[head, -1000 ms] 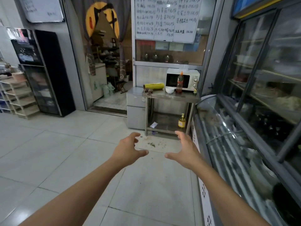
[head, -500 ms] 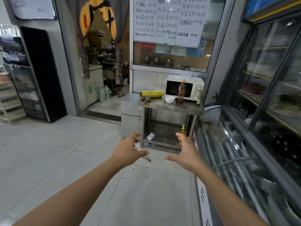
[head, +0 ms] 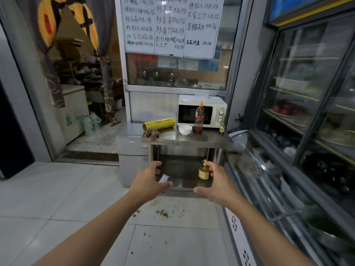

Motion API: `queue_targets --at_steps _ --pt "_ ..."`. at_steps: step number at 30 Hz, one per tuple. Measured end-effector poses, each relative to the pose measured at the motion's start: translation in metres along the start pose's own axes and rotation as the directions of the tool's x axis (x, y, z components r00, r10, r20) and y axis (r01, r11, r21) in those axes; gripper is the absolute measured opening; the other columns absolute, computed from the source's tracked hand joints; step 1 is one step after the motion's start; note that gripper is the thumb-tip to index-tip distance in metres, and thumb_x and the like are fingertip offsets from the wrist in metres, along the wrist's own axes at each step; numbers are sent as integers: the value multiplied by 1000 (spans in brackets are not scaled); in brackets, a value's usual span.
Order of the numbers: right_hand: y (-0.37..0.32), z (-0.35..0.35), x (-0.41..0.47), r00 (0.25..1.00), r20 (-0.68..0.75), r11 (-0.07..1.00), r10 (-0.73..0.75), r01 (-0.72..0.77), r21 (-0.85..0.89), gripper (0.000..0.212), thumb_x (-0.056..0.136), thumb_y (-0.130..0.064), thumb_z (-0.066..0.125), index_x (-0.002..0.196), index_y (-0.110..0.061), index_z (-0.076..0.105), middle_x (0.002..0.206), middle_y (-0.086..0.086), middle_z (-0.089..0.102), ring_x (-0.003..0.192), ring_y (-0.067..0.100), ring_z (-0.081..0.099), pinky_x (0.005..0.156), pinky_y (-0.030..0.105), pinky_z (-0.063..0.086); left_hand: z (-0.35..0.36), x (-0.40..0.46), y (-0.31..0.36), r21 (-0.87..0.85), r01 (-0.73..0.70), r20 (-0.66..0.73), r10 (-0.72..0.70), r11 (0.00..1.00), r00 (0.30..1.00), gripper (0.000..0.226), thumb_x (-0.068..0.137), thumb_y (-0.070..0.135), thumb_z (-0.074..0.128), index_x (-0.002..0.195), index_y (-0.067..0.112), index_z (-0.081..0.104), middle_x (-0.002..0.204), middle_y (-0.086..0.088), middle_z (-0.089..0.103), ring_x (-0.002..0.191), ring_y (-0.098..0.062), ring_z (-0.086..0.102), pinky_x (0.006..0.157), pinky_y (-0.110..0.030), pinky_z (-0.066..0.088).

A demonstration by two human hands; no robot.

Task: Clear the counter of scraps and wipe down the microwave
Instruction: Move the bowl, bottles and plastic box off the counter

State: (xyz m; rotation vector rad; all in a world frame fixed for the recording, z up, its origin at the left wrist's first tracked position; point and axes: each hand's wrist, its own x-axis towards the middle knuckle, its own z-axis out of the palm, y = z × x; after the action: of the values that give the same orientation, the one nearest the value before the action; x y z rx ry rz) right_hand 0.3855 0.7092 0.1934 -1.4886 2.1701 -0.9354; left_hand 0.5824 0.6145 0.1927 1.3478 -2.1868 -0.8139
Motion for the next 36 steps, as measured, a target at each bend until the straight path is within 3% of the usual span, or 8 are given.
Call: queue_targets --at_steps 19,27,36 --pt "29 20 352 997 58 999 -52 52 -1 95 69 -40 79 144 -27 23 149 -2 30 133 15 36 104 32 35 10 329 -23 -35 82 -52 -84 996 995 73 75 37 75 137 25 37 124 0 56 110 -16 55 88 -29 48" --pt "32 40 460 992 110 998 -57 56 9 93 70 -38 79 144 -26 23 145 -2 31 131 13 37 103 30 36 9 433 -49 -14 109 -60 -110 994 992 72 75 38 74 136 23 38 122 -1 57 107 -18 56 90 -30 48" --pt "14 75 567 997 73 999 -31 33 -31 93 70 -39 79 144 -27 23 143 -1 31 128 17 39 100 30 38 -6 554 -96 4 71 -49 -71 997 996 68 76 38 74 133 22 42 123 -2 57 107 -19 56 86 -27 44"
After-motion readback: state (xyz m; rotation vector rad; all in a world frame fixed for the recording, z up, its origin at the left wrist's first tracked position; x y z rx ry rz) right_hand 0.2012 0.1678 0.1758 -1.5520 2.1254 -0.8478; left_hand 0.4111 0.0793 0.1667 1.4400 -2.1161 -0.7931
